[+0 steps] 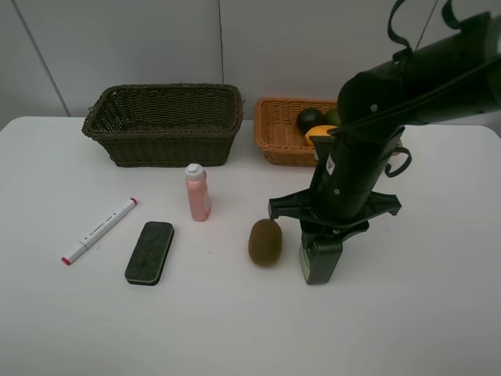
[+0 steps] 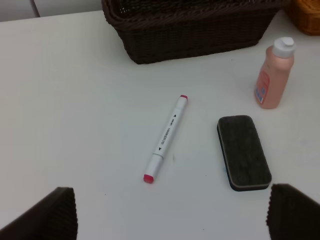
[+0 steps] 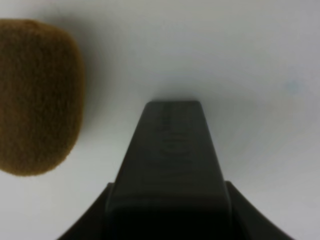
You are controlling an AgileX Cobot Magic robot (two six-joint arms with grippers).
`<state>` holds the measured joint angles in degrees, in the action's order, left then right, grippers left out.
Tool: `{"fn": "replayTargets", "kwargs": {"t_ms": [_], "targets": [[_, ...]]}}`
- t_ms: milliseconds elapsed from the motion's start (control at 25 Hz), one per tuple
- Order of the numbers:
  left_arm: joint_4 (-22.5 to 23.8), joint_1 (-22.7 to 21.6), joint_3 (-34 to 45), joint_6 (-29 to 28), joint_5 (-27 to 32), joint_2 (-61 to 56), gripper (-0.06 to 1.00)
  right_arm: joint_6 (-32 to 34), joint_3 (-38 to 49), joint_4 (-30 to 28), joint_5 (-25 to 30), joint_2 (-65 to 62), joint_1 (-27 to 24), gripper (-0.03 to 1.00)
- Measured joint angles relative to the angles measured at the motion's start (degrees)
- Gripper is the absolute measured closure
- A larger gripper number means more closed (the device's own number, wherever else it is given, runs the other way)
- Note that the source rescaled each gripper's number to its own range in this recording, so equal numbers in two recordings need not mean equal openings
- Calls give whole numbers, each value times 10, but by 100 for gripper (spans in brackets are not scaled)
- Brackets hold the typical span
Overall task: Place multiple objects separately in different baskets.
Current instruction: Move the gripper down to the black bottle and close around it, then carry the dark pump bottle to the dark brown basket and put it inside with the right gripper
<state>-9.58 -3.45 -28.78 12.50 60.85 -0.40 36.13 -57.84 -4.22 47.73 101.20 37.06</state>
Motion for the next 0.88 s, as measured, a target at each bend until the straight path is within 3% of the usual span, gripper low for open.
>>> {"fn": "replayTargets", "kwargs": {"t_ms": [200,640,880], "targets": [[0,0,0,0,0,0,-6,0,-2,-1,5,0,0,96],[0,0,0,0,0,0,-6,-41,-102,-16,119,0,0,96],[0,0,0,0,0,0,-6,-67,-164,-28,146,1,0,96]]}}
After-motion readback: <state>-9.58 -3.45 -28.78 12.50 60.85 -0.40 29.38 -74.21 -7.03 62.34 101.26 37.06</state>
